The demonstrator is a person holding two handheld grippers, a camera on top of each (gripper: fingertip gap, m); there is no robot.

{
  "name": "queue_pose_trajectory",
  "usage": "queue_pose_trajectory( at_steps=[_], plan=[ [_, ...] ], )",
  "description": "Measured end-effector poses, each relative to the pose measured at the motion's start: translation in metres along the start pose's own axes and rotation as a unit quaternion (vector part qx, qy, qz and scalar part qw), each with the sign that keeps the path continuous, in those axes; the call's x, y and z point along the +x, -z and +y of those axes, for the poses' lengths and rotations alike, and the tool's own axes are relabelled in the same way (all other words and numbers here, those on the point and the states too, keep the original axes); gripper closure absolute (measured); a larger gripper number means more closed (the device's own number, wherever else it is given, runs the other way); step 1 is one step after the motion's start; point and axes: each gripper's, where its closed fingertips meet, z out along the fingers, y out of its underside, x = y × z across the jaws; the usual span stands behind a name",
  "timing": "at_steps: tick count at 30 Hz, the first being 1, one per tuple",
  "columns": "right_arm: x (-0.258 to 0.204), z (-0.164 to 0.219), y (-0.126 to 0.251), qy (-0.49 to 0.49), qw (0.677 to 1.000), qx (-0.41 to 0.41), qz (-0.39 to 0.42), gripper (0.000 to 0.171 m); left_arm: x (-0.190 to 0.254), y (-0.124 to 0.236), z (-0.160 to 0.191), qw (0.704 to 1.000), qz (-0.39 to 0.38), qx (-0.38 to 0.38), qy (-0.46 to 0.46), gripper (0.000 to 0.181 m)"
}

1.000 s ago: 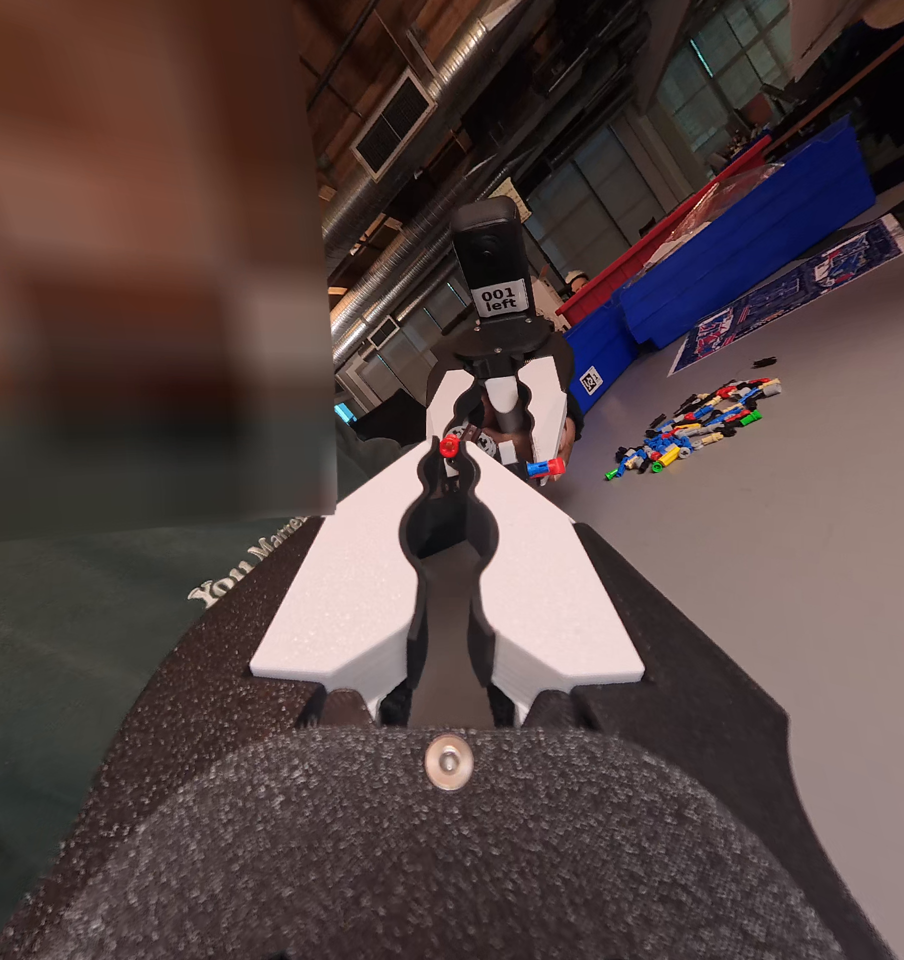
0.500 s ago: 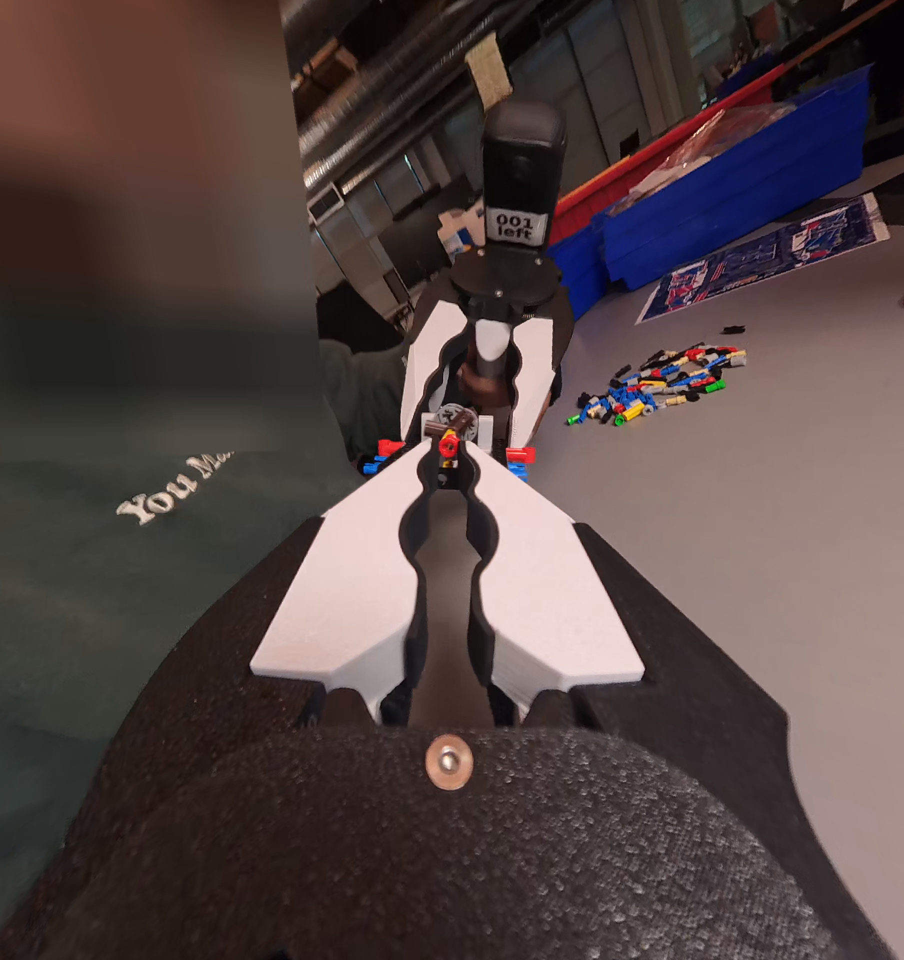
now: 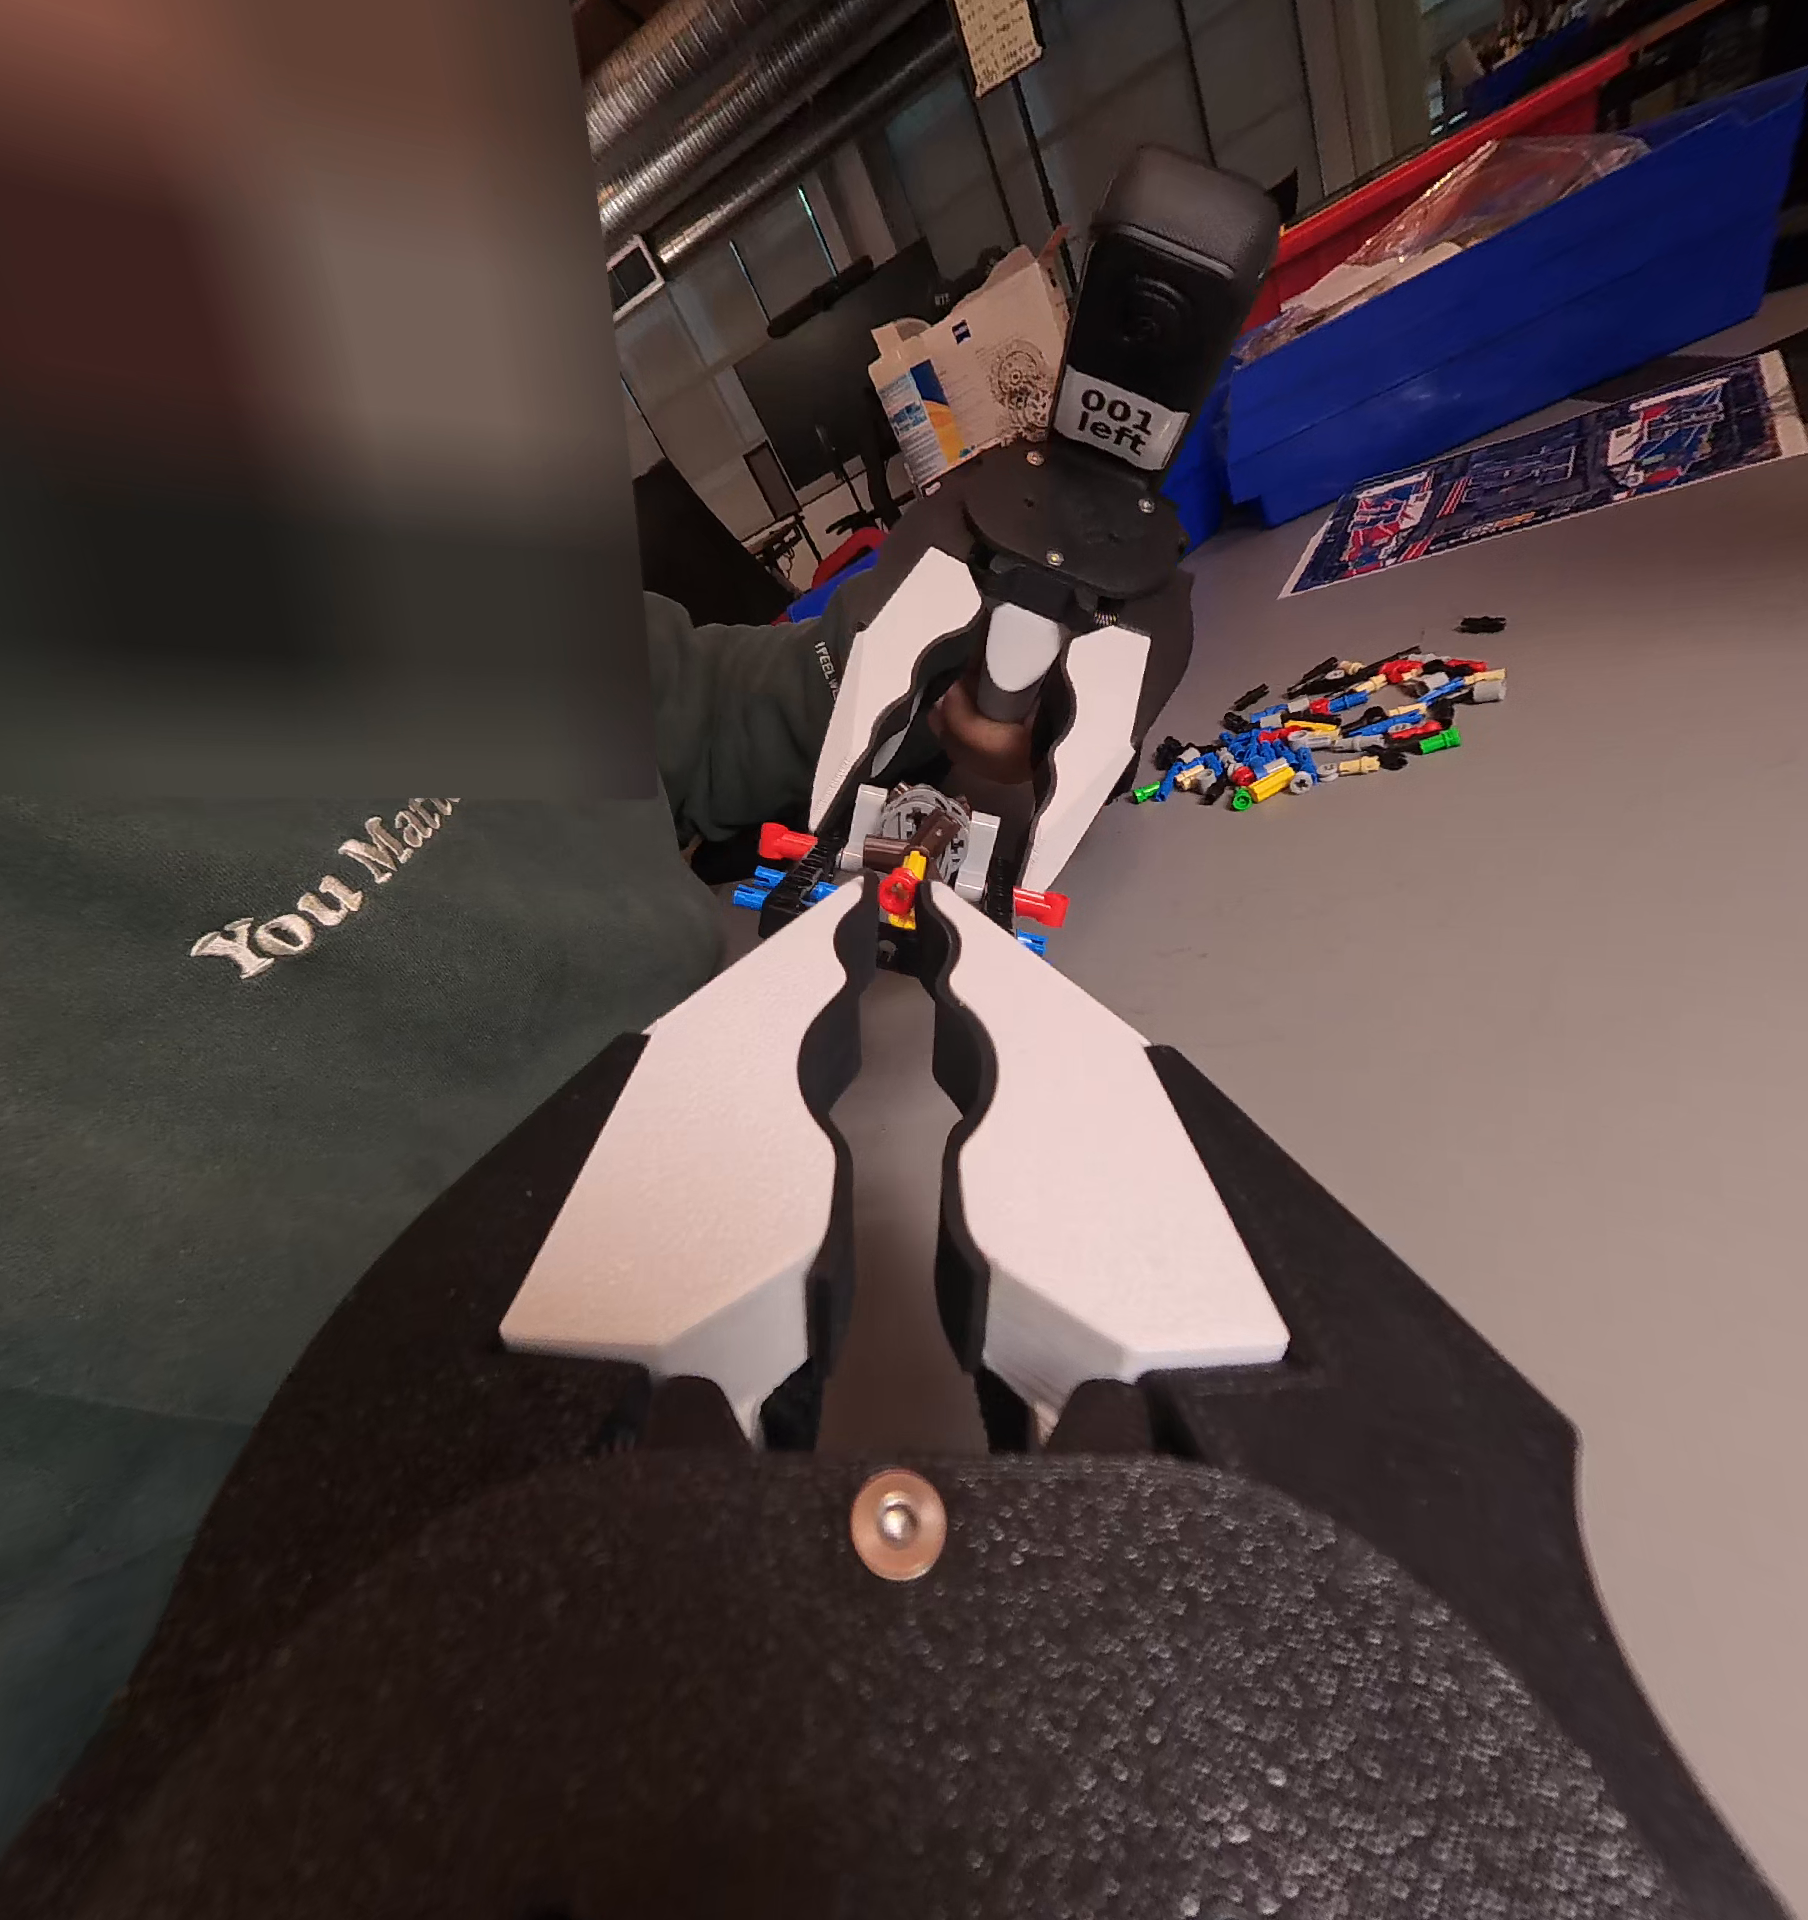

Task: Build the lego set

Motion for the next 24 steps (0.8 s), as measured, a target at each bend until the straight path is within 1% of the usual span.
queue_pose_trajectory(
  at_steps=[16,24],
  plan=[
    [-0.0023,0.0023,-0.0024,0.012,1.0,-0.009,0.001,0.166,0.0013,-0.0014,0.0022,1.0,0.014,-0.002,0.009,0.126],
    [-0.0037,0.005,-0.0022,0.032,0.999,-0.021,0.007,0.167,0.0022,-0.0033,0.0042,1.0,0.022,-0.006,0.016,0.125]
  ],
)
